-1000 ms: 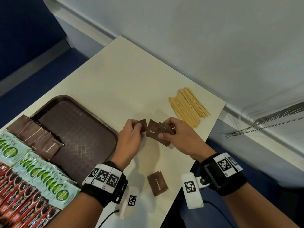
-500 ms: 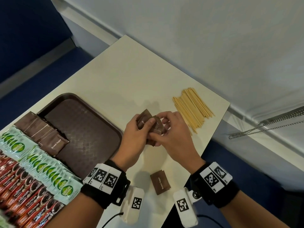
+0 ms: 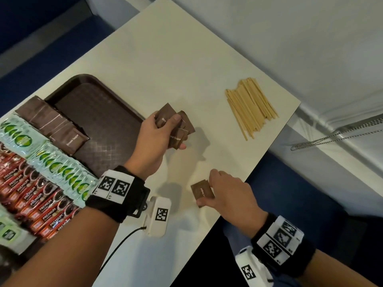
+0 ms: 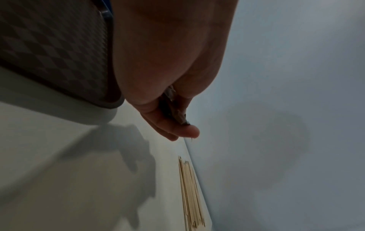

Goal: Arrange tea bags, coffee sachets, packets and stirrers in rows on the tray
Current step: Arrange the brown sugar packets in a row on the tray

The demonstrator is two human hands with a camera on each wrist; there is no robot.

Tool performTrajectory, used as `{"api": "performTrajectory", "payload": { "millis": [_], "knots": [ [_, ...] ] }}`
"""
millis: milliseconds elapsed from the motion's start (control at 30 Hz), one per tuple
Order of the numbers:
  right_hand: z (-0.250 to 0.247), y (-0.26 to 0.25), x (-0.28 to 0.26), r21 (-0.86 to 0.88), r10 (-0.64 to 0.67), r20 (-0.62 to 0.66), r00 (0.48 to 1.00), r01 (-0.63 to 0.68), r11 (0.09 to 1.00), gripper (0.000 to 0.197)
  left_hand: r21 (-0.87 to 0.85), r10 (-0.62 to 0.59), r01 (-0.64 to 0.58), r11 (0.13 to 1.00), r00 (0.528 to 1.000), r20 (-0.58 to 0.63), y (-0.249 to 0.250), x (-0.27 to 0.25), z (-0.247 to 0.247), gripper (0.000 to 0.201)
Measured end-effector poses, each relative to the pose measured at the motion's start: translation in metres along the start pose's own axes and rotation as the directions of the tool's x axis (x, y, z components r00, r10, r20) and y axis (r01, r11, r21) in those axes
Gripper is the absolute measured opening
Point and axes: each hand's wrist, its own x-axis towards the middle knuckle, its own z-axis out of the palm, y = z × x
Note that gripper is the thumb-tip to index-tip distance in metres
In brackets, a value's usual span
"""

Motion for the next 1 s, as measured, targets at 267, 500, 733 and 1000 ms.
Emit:
{"api": "performTrajectory", "payload": {
  "millis": [267, 500, 733, 1000],
  "knots": [
    [0.001, -0.002, 0.01, 0.414, -0.109, 0.008, 0.994, 0.096, 0.905, 0.036, 0.054, 0.015, -0.015, 0.998, 1.0, -0.002, 0.004, -0.015, -0.028, 0.012],
    [-0.078, -0.071, 0.042, 0.909, -0.115, -0.116, 0.986, 0.153, 0.388, 0.012, 0.117, 0.089, -0.084, 0.99, 0.995, -0.042, 0.035, -0.048, -0.085, 0.016],
    [-0.105, -0.185, 0.087, 0.916, -0.243, -0.131, 0.961, 0.211, 0.341, 0.023, 0.153, 0.133, -0.102, 0.983, 0.97, -0.205, 0.065, -0.081, -0.147, 0.014],
    [-0.093, -0.233, 0.112, 0.88, -0.398, 0.06, 0.915, 0.14, 0.455, 0.028, 0.127, 0.13, -0.088, 0.988, 0.918, -0.375, 0.068, -0.09, -0.189, 0.016]
  ]
}}
